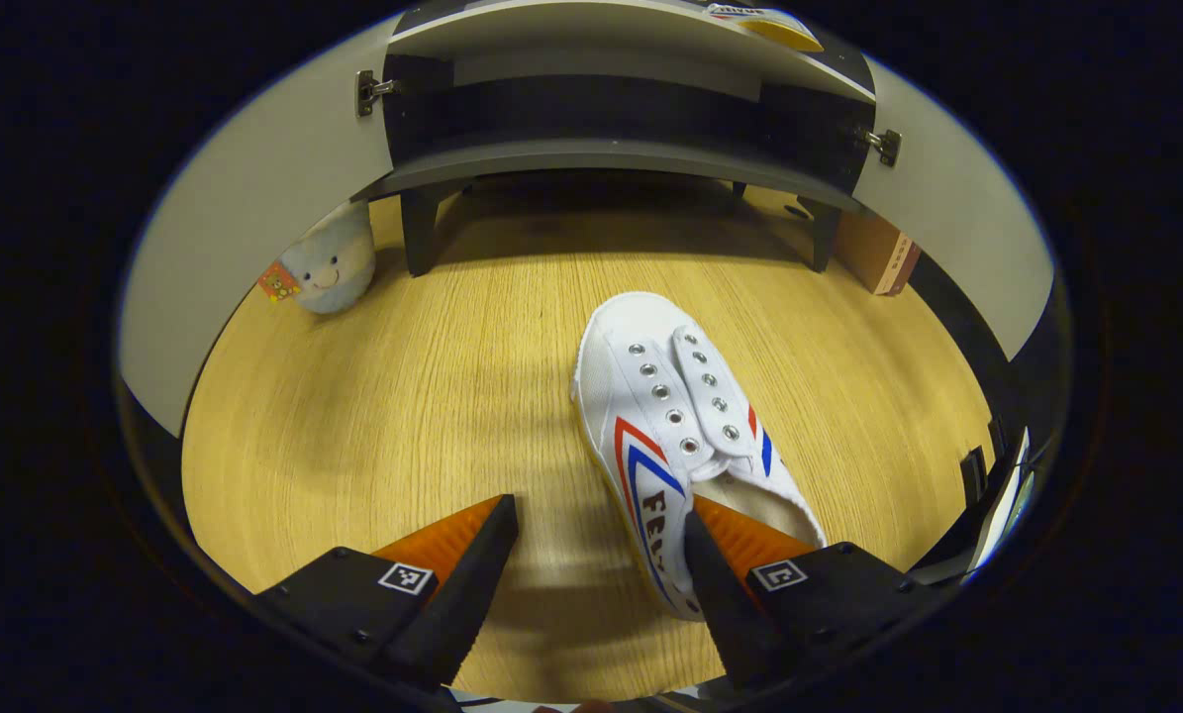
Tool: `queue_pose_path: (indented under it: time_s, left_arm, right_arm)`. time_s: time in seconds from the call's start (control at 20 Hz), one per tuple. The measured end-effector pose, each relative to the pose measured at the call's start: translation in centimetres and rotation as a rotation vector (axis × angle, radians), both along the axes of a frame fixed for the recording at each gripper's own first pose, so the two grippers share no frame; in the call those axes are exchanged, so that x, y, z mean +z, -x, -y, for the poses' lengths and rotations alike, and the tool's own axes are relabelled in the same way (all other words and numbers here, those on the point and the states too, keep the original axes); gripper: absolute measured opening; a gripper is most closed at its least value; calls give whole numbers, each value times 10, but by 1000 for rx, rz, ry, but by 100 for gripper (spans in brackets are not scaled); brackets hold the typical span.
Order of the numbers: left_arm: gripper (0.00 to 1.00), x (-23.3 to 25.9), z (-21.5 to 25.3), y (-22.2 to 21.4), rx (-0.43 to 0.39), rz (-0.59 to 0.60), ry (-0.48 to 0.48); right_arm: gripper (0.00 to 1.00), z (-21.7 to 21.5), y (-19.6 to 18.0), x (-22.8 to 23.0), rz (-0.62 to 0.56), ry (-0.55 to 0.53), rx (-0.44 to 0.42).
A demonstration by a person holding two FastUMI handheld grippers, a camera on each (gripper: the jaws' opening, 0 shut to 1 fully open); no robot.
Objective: Grab one shoe with the right hand and put it into the shoe cabinet, grab the other shoe with the left hand and put it into the shoe cabinet; then close the right door with the right hand and the left door with the left hand.
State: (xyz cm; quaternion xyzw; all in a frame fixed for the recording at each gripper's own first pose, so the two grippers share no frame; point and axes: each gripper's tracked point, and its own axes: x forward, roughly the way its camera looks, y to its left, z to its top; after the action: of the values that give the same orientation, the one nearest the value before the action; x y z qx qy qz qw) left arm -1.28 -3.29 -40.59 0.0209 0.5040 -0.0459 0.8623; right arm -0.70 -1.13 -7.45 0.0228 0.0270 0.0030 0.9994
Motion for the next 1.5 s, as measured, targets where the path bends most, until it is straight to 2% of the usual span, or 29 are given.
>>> queue_pose_path:
  time_s: [0.1, 0.2, 0.3, 0.4, 0.5, 0.55, 0.6, 0.65, 0.7, 0.8, 0.95, 1.2, 1.3, 1.5]
  left_arm:
    - [100, 3, 3, -11, -3, 80, 12]
    - [100, 4, 5, -21, -33, 211, 27]
    - [100, 0, 3, -38, -1, 331, 36]
    - [100, -14, 12, -47, 49, 343, 81]
    - [97, -8, 16, -54, 50, 375, 75]
    - [89, -8, 17, -56, 30, 382, 53]
    - [59, -10, 16, -59, 10, 382, 28]
    - [48, -10, 13, -61, 4, 389, 5]
    - [28, -11, 10, -63, 7, 388, -15]
    - [15, -12, 11, -62, 9, 385, -28]
    - [10, -10, 9, -58, 13, 358, 10]
    - [8, 18, -13, -41, 117, 371, 11]
    - [9, 48, -19, -36, 136, 403, 5]
    - [8, 145, -22, -43, 152, 537, 9]
  right_arm:
    - [83, 0, 0, -1, -5, -1, 2]
    - [83, -1, -3, -3, -12, -2, 8]
    - [83, -3, -4, -6, -25, -5, 16]
    - [83, -5, -4, -5, -32, -5, 21]
    - [83, -6, -3, -3, -32, -3, 23]
    - [83, -5, -3, -3, -33, -2, 20]
    - [83, -5, -3, -3, -37, -2, 18]
    - [83, -5, -3, -4, -40, -3, 16]
    - [83, -4, -4, -3, -41, -6, 13]
    - [83, -4, -4, -4, -43, -13, 9]
    - [83, -6, -6, -4, -42, -19, 15]
    - [83, -11, -12, 2, -20, -18, 25]
    - [83, -14, -15, 3, -17, -20, 32]
    - [83, -23, -22, 3, -14, -28, 52]
